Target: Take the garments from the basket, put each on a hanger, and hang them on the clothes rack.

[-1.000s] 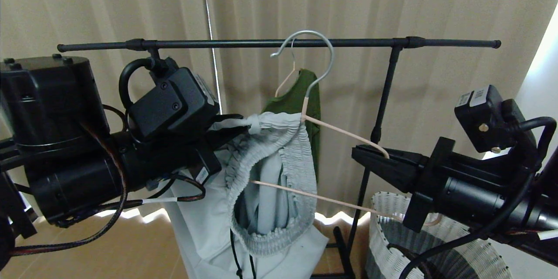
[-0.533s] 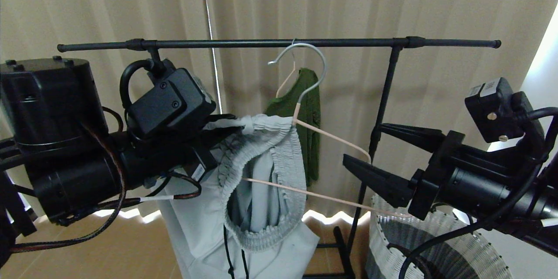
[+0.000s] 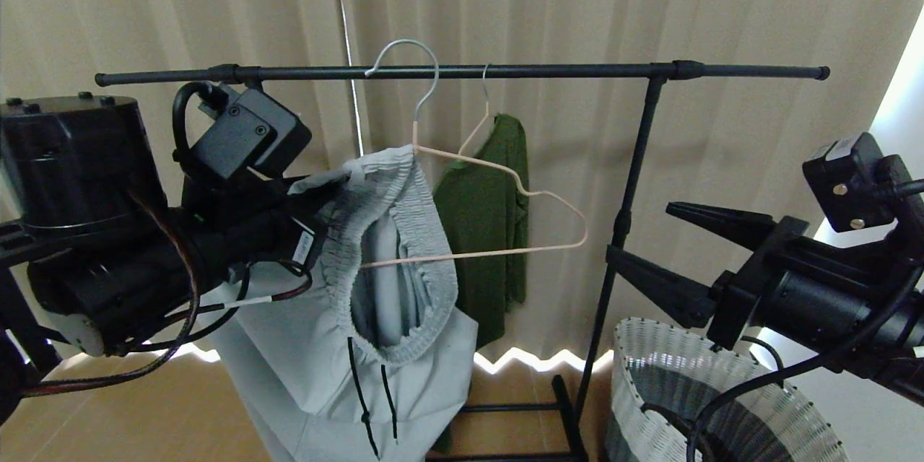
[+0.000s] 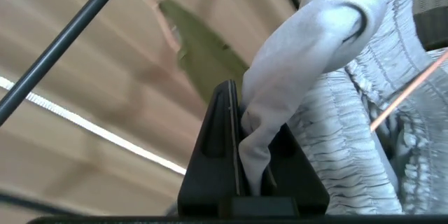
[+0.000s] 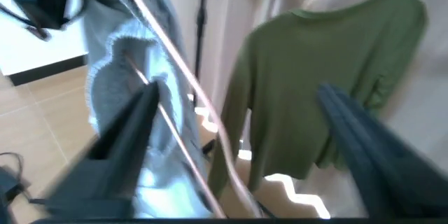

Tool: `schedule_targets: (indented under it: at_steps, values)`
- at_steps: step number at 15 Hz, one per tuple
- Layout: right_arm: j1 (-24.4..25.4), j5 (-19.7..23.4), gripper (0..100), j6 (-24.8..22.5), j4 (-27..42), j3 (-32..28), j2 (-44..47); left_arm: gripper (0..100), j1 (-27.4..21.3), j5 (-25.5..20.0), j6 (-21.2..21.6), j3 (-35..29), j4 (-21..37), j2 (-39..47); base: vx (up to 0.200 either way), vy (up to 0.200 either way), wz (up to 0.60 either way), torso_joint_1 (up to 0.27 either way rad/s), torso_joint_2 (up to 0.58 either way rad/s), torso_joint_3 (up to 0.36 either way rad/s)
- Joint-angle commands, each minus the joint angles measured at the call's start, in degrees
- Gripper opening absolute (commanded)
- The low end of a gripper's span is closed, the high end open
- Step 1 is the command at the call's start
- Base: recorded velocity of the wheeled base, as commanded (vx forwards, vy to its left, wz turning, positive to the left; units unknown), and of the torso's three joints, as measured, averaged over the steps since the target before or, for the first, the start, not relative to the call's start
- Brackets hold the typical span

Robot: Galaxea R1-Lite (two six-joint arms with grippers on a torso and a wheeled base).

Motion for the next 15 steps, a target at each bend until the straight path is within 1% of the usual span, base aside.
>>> schedule_targets:
  at_steps: [1,3,5,6,7,9,11,12,15]
  values:
    - [-0.09,0.02,100,-0.02,0.04,0.88,0.07,0,0.11,0.82,-1.26,-0.32,-0.05,0.33,0.000,0.000,0.00,0.000,0.00,0.000]
    - [-0.09,0.02,100,-0.02,0.04,1.85,0.07,0,0.11,0.82,-2.84,-0.67,-0.05,0.25,0.000,0.000,0.00,0.000,0.00,0.000]
    - [0.18,0.11,100,0.07,-0.04,3.17,-0.10,0,0.11,0.82,-6.27,-1.73,0.04,0.42,0.000,0.000,0.00,0.000,0.00,0.000]
    - [0.35,0.11,100,0.07,-0.04,3.43,-0.10,0,0.11,0.82,-6.97,-1.90,-0.05,0.42,0.000,0.000,0.00,0.000,0.00,0.000]
    - [2.11,0.19,100,0.25,-0.04,3.52,-0.10,0,-0.33,0.82,-9.00,-2.69,-0.05,0.60,0.000,0.000,0.00,0.000,0.00,0.000]
    - [4.31,0.28,100,0.51,0.04,3.60,0.25,0,-1.29,0.82,-10.75,-3.66,-0.05,0.77,0.000,0.000,0.00,0.000,0.00,0.000]
    - [8.61,0.19,100,0.69,-0.13,3.25,2.36,0,-3.49,0.82,-13.39,-6.03,-0.23,1.56,0.000,0.000,0.00,0.000,0.00,0.000]
    - [9.41,0.19,100,0.95,-0.13,2.90,2.89,0,-4.63,0.73,-14.71,-6.56,-0.23,1.56,0.000,0.000,0.00,0.000,0.00,0.000]
    - [11.16,0.11,100,2.80,-0.13,1.76,3.76,0,-6.48,0.65,-16.64,-6.82,-0.49,1.30,0.000,0.000,0.00,0.000,0.00,0.000]
